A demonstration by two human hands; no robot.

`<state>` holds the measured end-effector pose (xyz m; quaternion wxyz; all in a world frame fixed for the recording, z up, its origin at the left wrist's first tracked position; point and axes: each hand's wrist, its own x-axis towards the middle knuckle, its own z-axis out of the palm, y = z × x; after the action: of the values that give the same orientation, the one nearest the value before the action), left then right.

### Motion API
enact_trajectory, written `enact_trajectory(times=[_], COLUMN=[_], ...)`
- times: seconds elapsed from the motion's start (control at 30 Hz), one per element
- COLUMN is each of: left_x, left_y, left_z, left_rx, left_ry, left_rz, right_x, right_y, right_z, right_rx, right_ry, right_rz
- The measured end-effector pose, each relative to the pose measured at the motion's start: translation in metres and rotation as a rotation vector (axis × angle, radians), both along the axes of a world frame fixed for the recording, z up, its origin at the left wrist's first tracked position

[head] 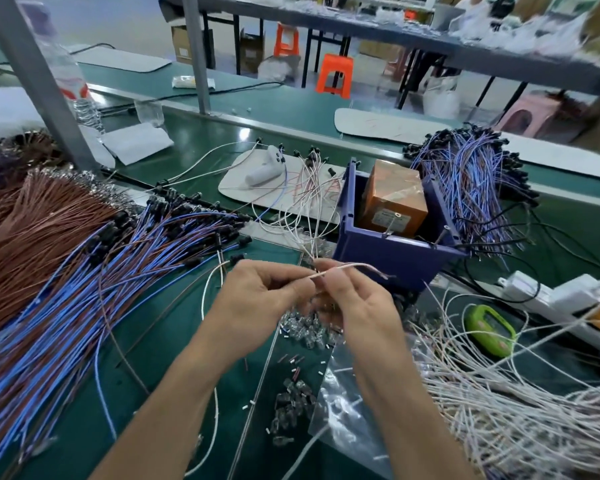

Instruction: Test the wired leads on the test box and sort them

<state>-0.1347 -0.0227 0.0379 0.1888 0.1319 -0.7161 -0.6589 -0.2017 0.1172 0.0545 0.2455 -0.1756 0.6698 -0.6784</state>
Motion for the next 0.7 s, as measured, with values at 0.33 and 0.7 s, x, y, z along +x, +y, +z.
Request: enact_trajectory(times=[0.33, 0.7], left_x=[0.015, 0.04], left_y=[-0.025, -0.076], left_z=[-0.027, -0.024], left_rx=[-0.095, -0.018], left_ry=[-0.35, -0.256], left_rz=[-0.1, 0.161], right_x=[-0.025, -0.034], right_y=[0.033, 0.054], right_z=[0.001, -0.013], right_rx=[-0.242, -0.274], right_ry=[-0.202, -0.201], right_rz=[-0.384, -0.497])
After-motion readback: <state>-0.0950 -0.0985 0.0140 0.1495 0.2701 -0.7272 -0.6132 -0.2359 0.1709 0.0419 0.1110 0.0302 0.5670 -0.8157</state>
